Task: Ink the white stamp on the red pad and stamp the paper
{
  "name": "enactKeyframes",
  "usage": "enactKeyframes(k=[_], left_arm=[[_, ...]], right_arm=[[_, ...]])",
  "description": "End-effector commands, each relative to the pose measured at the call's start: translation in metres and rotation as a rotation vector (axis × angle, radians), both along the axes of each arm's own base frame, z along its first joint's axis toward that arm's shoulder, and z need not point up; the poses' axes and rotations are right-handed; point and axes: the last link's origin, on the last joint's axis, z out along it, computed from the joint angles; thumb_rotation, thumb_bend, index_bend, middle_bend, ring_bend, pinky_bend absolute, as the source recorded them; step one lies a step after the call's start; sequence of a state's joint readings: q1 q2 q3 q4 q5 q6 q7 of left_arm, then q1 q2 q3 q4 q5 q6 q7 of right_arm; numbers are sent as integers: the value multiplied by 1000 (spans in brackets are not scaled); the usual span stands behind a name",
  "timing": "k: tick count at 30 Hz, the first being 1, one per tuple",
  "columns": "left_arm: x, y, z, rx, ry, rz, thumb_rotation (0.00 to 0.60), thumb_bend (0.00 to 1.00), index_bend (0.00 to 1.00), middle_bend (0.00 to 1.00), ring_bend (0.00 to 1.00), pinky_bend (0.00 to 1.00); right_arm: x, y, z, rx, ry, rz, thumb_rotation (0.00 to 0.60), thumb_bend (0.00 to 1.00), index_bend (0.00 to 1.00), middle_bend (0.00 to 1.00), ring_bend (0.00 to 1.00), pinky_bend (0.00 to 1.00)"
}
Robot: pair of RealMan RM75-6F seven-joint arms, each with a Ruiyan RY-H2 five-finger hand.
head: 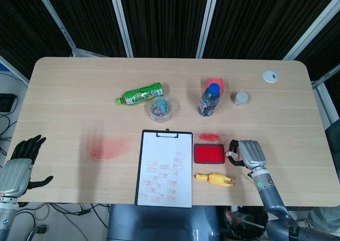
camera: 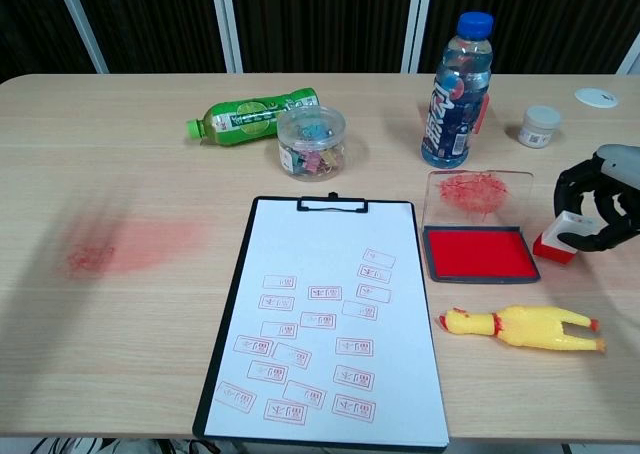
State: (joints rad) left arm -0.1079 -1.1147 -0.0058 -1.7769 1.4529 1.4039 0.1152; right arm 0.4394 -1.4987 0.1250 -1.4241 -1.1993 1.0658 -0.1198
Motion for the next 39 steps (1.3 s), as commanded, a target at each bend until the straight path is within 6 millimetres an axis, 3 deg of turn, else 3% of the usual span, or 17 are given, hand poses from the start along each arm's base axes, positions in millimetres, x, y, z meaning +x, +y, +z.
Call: enactKeyframes(k=[1, 29, 39], left_arm=[[0, 0, 0, 1, -1, 0, 600, 8, 0, 0, 0, 0], [0, 0, 0, 0, 1, 3, 600, 7, 0, 0, 0, 0], [0, 0, -1, 0, 0, 4, 600, 8, 0, 0, 0, 0]], right_arm=[[0, 0, 0, 0, 0, -2, 600, 1000, 790, 645, 725, 892], [-6, -2, -2, 4, 22, -35, 600, 1000, 795, 646, 725, 892], [0, -2, -2, 2, 7, -22, 600, 1000, 801, 650, 725, 892]])
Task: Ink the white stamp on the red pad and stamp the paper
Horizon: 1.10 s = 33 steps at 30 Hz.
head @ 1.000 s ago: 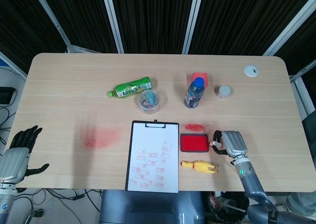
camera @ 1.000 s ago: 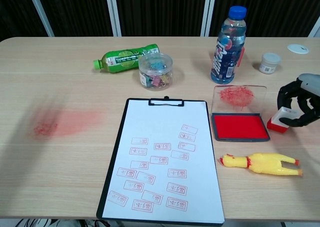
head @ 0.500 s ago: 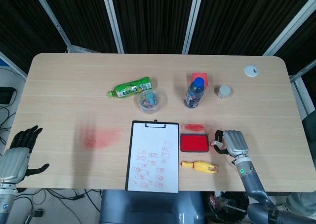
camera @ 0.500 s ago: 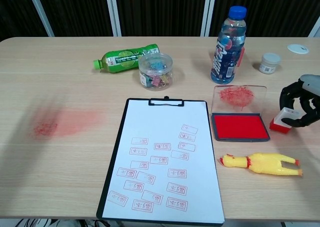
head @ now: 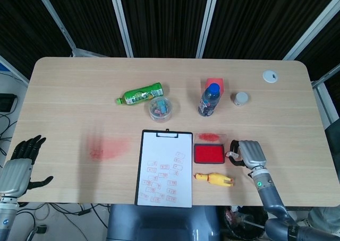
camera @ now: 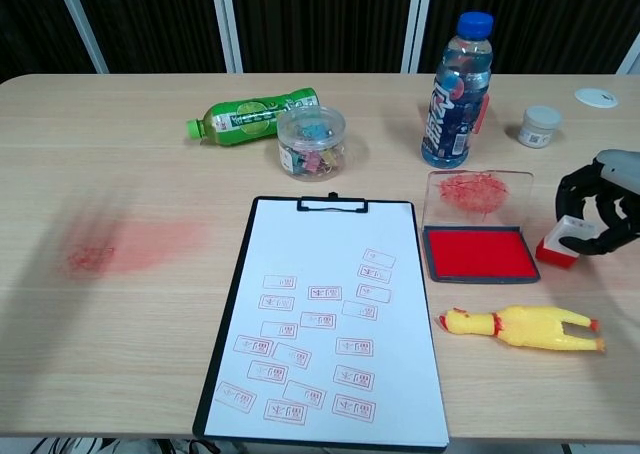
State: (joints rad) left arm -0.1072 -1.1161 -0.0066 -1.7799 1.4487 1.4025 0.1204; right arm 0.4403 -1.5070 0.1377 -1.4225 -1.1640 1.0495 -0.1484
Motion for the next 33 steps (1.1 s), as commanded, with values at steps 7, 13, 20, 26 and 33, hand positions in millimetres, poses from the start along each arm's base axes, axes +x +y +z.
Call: enactKeyframes(k=[7, 13, 20, 26, 33], left_arm=[[0, 1, 1, 4, 3, -3, 600, 8, 0, 0, 0, 0], [0, 2, 2, 8, 7, -11, 600, 8, 0, 0, 0, 0], [-1, 3, 1, -2, 0, -6, 600, 8, 0, 0, 0, 0], [-1, 5, 2, -12, -11, -2, 600, 8, 0, 0, 0, 0], [-1, 5, 3, -21, -23, 0, 600, 8, 0, 0, 0, 0]], right_arm=[[17, -4, 0, -2, -21, 38, 600, 1000, 805, 656, 725, 892], [38, -6, -2, -5, -38, 69, 600, 1000, 807, 658, 726, 892], [61, -5, -9, 0, -54, 80, 600, 1000, 811, 660, 726, 892], [71, -2, -23, 8, -43, 75, 600, 1000, 813, 662, 727, 892], [76, 5, -48, 35, -27, 75, 600, 1000, 813, 663, 726, 892]])
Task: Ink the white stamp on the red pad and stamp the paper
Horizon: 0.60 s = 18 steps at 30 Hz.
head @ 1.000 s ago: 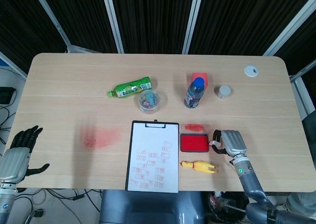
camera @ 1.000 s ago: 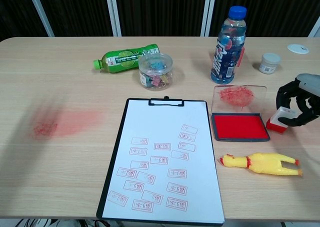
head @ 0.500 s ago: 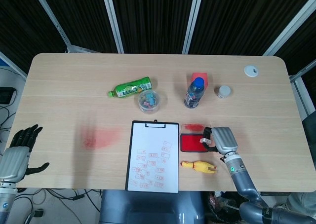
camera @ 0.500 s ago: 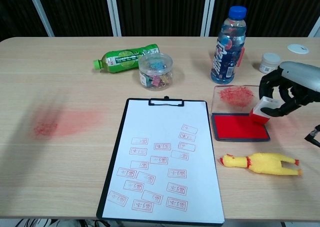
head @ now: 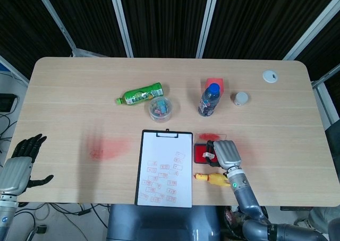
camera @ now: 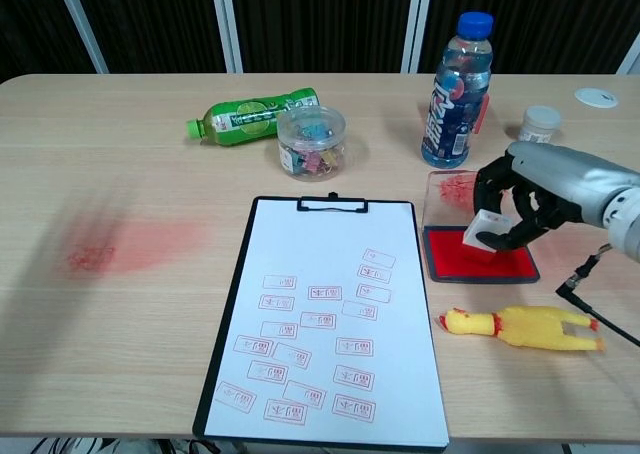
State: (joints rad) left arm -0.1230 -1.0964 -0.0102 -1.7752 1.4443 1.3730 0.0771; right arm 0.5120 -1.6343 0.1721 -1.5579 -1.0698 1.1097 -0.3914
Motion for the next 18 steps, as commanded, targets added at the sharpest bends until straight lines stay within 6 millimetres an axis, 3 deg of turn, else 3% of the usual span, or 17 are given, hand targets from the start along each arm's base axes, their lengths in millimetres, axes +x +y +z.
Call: enactKeyframes(k=[1, 18], left_arm=[[0, 0, 0, -2, -4, 0, 600, 8, 0, 0, 0, 0], [0, 1, 0, -10, -14, 6, 600, 7, 0, 0, 0, 0]], right_arm=[[2, 1, -11, 6, 9, -2, 600, 1000, 813, 663, 726, 892], [2, -2, -25, 5, 26, -6, 600, 1000, 826, 683, 742, 892]])
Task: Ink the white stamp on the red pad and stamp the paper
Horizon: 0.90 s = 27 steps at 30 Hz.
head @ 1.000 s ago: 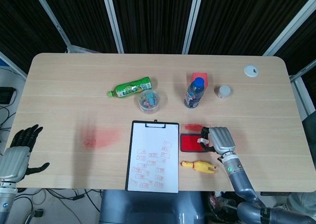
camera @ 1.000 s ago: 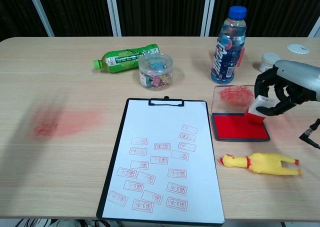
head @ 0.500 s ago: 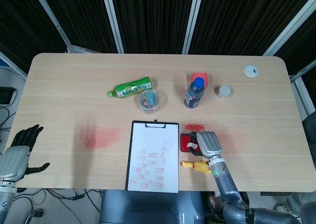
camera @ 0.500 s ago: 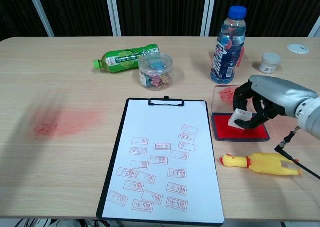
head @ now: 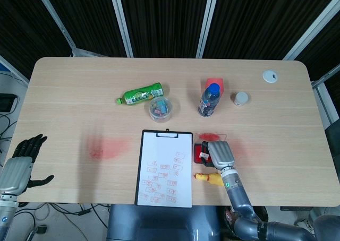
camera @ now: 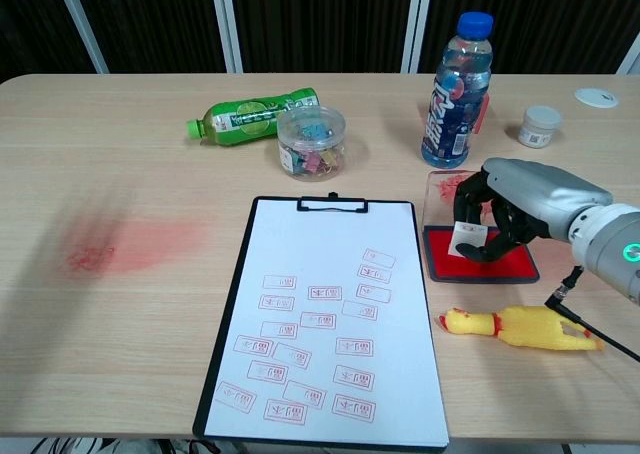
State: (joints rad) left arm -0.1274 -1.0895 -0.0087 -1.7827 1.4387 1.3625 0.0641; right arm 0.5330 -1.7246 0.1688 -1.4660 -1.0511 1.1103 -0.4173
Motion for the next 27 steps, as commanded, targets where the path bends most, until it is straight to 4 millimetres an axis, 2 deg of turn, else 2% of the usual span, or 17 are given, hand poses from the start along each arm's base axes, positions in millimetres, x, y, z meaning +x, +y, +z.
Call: enactKeyframes(k=[1, 15, 27], left_arm=[[0, 0, 0, 0, -1, 0, 600, 7, 0, 0, 0, 0], [0, 0, 0, -5, -3, -2, 600, 7, 0, 0, 0, 0], [1, 0, 0, -5, -6, 0, 600, 7, 0, 0, 0, 0]], right_arm=[[-1, 1, -1, 0, 0, -3, 600, 1000, 828, 685, 744, 892], [-4, 2, -2, -7, -8, -15, 600, 1000, 844, 703, 758, 893], [13, -3, 7, -40, -61, 2, 600, 1000, 844, 703, 759, 893]])
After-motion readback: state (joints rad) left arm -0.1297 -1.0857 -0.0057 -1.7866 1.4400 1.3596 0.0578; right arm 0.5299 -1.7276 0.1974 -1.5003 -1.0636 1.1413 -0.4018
